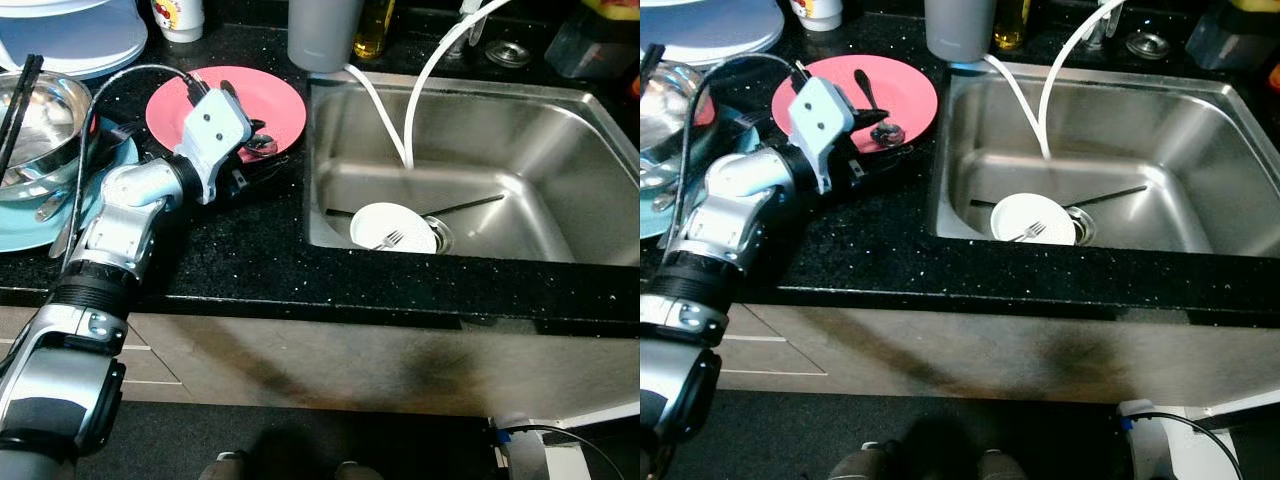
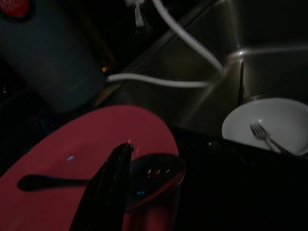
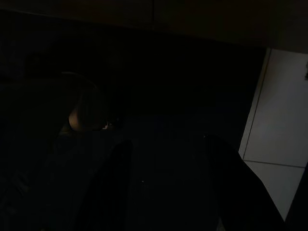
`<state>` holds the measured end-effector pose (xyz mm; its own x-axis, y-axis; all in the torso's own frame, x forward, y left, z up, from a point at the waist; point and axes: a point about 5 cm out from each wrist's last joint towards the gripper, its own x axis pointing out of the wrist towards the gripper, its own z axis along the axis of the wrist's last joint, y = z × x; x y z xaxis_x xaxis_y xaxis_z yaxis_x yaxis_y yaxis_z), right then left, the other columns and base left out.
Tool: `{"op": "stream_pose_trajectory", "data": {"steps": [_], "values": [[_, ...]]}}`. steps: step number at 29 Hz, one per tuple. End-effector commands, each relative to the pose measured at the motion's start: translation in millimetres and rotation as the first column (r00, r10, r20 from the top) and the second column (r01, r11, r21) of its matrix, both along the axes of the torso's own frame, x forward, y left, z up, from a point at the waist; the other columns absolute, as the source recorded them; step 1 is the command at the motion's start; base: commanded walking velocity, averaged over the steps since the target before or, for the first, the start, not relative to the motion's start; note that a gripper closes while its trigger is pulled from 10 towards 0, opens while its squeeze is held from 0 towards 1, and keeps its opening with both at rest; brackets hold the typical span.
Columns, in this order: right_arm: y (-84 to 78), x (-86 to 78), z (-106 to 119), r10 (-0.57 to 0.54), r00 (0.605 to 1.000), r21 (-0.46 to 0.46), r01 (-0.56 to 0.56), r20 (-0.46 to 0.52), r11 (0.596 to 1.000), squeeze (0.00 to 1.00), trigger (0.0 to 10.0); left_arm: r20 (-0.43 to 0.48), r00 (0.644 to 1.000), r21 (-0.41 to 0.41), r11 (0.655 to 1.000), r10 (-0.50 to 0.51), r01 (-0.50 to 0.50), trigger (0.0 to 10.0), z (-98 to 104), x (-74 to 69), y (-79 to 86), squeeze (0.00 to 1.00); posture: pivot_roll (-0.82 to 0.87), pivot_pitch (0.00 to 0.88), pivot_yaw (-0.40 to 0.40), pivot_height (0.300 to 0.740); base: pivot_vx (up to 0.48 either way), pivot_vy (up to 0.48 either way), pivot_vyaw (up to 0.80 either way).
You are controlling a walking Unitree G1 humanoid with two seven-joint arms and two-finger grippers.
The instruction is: Kitchen organization
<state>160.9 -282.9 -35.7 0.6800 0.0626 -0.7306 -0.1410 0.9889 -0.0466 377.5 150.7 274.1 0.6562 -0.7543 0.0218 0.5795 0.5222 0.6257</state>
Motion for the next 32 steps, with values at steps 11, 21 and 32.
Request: {"op": "stream_pose_trajectory", "data": {"steps": [11,21,32], "values": [[2.2,-5.6,-3.5,-0.041,0.999,0.011,0.041,-0.031,0.999,0.0,10.0,-0.049,0.999,0.126,0.992,0.017,-0.01,0.0,-6.9,6.7,-2.6,0.0,-0.07,0.217,-0.048,0.74,0.0,0.0,0.0],[3.2,-0.2,-3.4,-0.058,0.998,0.012,0.058,-0.028,0.998,0.0,10.0,-0.072,0.997,0.138,0.99,0.032,-0.022,0.0,-3.3,9.8,-1.6,0.0,-0.06,0.208,-0.044,0.74,0.0,0.0,0.0],[5.2,6.8,-4.9,-0.075,0.997,0.016,0.075,-0.024,0.997,0.0,10.0,-0.04,0.999,0.068,0.998,-0.003,0.005,0.0,21.4,3.3,-9.0,0.0,-0.05,0.185,-0.027,0.74,0.0,0.0,0.0]]}}
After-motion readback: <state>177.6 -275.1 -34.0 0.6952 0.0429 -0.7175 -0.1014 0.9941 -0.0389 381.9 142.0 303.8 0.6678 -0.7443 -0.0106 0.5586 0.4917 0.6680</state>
